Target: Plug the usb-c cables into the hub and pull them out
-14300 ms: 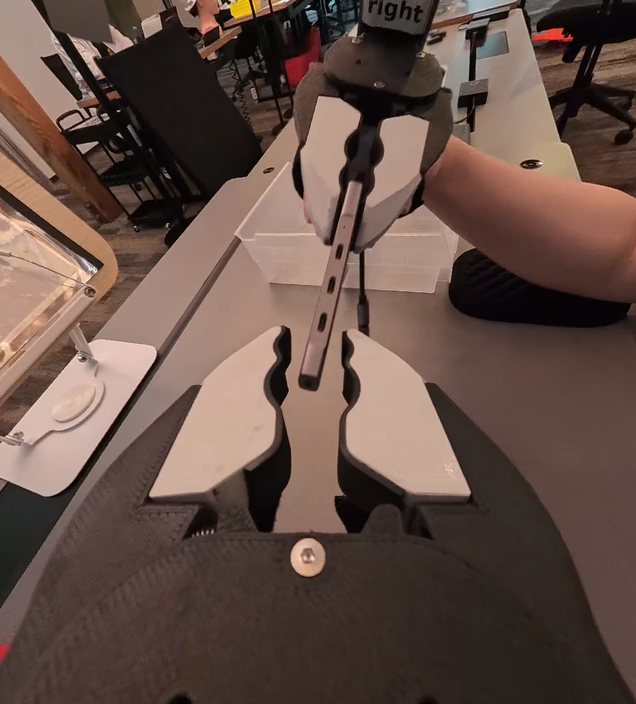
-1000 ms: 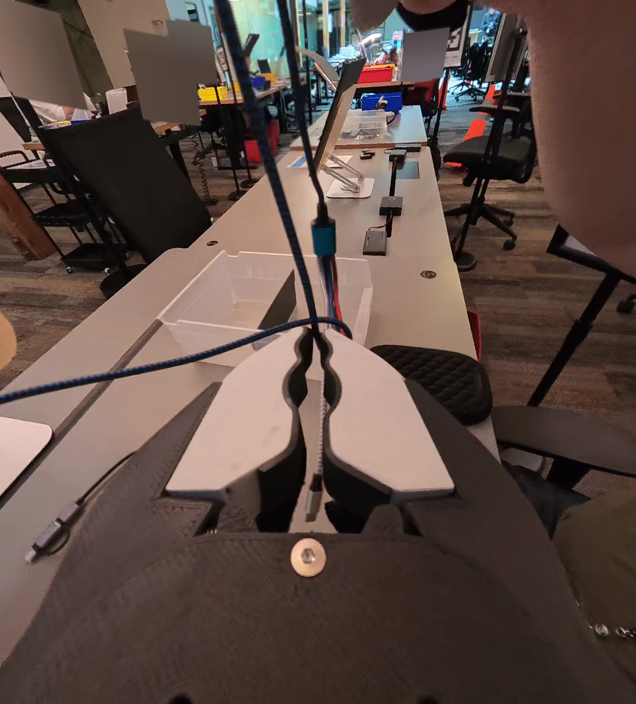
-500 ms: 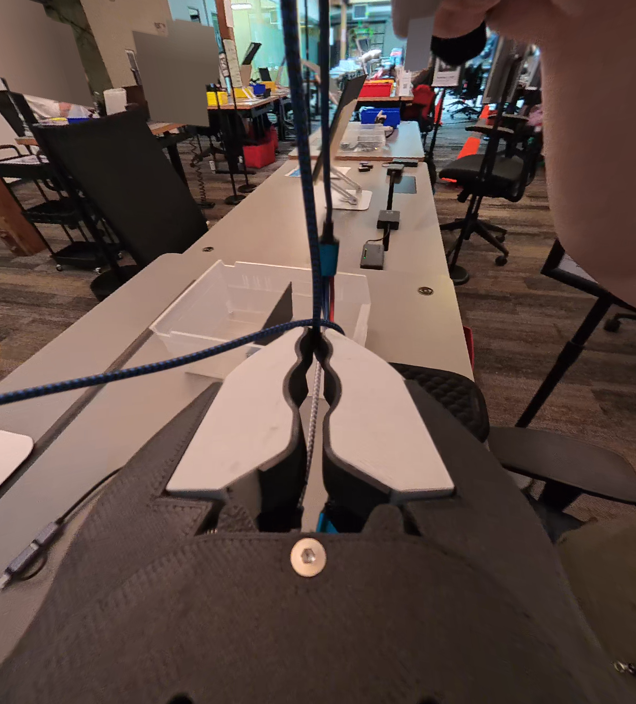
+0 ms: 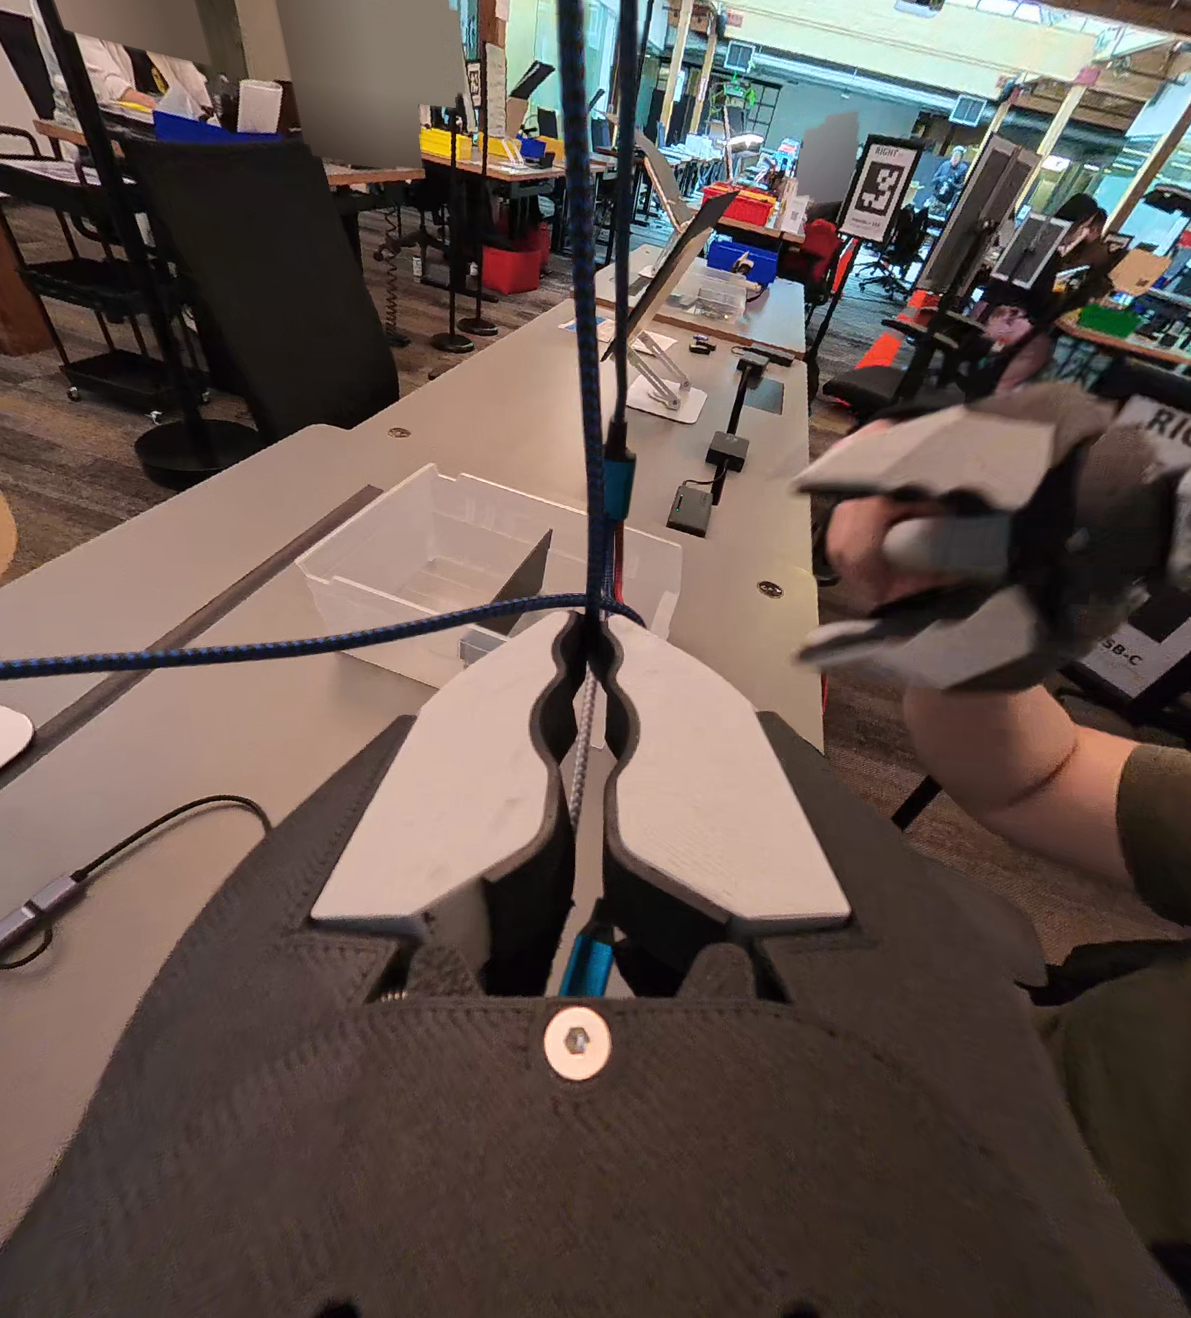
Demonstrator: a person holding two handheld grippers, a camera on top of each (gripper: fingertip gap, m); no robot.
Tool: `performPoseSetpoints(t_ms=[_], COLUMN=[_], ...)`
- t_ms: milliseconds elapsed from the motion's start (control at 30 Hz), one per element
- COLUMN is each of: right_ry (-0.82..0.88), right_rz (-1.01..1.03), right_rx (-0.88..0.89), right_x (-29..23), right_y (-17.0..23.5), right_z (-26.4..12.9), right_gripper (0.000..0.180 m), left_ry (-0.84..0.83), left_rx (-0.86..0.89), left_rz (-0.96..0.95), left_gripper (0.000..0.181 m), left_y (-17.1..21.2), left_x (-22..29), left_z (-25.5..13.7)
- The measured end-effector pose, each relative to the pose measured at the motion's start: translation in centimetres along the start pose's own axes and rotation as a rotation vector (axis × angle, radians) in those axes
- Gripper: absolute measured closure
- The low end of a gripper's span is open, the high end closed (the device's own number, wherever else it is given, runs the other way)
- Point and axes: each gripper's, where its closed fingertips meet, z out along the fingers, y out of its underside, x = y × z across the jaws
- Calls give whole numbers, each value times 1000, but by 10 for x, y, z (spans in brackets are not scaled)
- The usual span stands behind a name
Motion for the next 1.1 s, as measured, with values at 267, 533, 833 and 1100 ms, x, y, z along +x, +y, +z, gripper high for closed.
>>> performPoseSetpoints(t_ms=[267,533,833,1100], right_ry=[-42,-181,-528,-738], right_rz=[-307,-30,570,972], right_rx=[-133,-77,83,310], right_x=[-16,-5,3,-1], right_y=[36,36,23,-1], right_z=[58,41,27,26], right_gripper=[163,174,176,177], left_ry=[28,56,202,448], left_rx=[-8,12,154,300], left_rz=[-21,25,28,116], left_gripper=[178,178,178,177], left_y=[5,7,4,0], left_x=[8,8,29,67], left_z=[-4,-25,-44,-61])
